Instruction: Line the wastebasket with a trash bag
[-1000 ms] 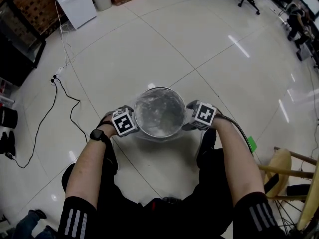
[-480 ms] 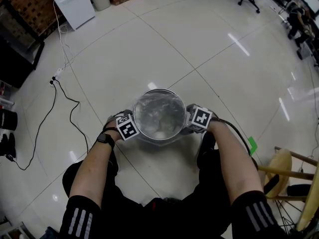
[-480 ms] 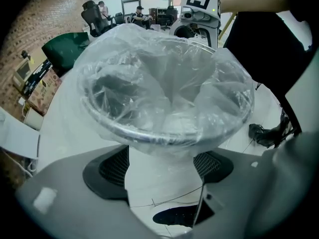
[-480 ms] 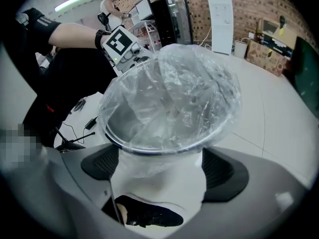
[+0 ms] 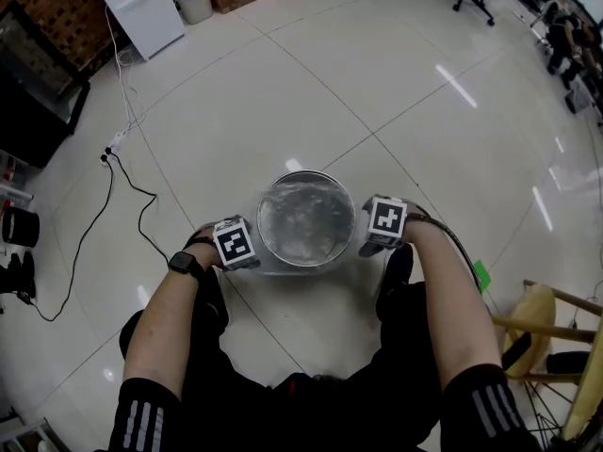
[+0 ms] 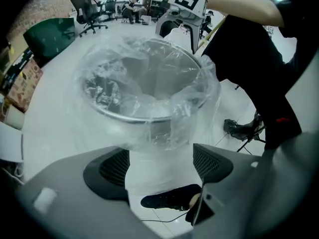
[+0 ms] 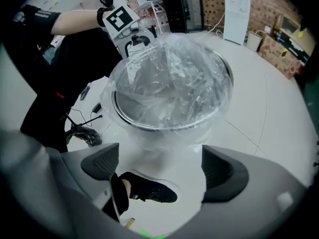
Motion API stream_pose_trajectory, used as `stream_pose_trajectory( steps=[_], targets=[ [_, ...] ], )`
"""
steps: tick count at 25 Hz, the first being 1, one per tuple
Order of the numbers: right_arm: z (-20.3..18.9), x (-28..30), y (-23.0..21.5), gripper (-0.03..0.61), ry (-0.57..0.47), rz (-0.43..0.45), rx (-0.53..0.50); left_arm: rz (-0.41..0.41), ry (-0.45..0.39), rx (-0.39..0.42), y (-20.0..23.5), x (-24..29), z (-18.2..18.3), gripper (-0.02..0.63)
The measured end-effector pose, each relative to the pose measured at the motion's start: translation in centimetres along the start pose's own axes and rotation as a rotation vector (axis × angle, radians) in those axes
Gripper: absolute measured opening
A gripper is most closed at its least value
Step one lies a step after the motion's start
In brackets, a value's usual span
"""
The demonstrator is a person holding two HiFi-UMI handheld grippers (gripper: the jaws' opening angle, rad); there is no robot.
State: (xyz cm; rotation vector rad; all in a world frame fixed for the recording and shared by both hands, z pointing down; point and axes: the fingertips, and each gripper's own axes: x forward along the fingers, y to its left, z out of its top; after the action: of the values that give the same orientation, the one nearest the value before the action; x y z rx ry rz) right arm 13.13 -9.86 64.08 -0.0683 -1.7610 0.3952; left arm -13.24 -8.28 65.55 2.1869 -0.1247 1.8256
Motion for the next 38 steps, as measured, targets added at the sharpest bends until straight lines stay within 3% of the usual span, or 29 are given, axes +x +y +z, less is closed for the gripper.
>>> stream_pose_trajectory(
  steps=[4, 9, 11, 15, 20, 22, 24, 28, 31, 33, 34, 36, 38],
  targets=[
    [1.1, -2.9, -0.5, 0.528, -0.038, -0.057, -0.017, -0.096, -0.038, -0.044, -1.9, -4.0, 0.1, 0.382],
    [3.3, -6.9, -1.0, 0.507, -0.096, -0.172, -0.094, -0.180, -0.137, -0.027, -3.8, -7.7, 2.2, 0.357],
    [5.6, -8.5, -0.6, 0.489, -0.163, -0.213, -0.133, -0.142, -0.180, -0.037, -2.9, -9.6, 3.0, 0.291],
    [10.0, -10.7, 1.9, 0.466, -0.289, -0.220, -0.227, 0.058, -0.336, -0.149, 2.5, -13.3, 5.7, 0.168],
    [13.6, -10.0, 7.8, 0.446, -0.314, -0.148, -0.383, 0.146, -0.314, -0.160, 6.0, -13.8, 5.9, 0.169],
    [14.1, -8.8, 9.7, 0.446, -0.297, -0.123, -0.435, 0.193, -0.346, -0.197, 8.0, -13.7, 6.9, 0.169],
    [14.5, -7.6, 10.9, 0.437, -0.278, -0.111, -0.468, 0.180, -0.365, -0.200, 8.8, -13.1, 8.4, 0.169],
    [14.7, -6.3, 11.7, 0.437, -0.229, -0.107, -0.517, 0.147, -0.335, -0.131, 9.3, -10.8, 10.9, 0.170],
    [15.2, -6.0, 11.9, 0.437, -0.220, -0.102, -0.532, 0.118, -0.362, -0.149, 9.6, -9.5, 12.8, 0.169],
    [15.2, -5.5, 11.9, 0.436, -0.211, -0.085, -0.537, 0.102, -0.332, -0.130, 9.6, -8.3, 13.2, 0.158],
    [15.2, -5.2, 11.9, 0.437, -0.204, -0.078, -0.541, 0.110, -0.308, -0.116, 9.7, -7.7, 13.1, 0.134],
    [15.0, -4.7, 12.0, 0.437, -0.194, -0.063, -0.544, 0.147, -0.284, -0.109, 10.6, -7.2, 12.9, 0.000],
    [14.8, -4.6, 12.0, 0.436, -0.194, -0.047, -0.541, 0.185, -0.304, -0.134, 12.0, -7.5, 13.1, -0.008]
  ],
)
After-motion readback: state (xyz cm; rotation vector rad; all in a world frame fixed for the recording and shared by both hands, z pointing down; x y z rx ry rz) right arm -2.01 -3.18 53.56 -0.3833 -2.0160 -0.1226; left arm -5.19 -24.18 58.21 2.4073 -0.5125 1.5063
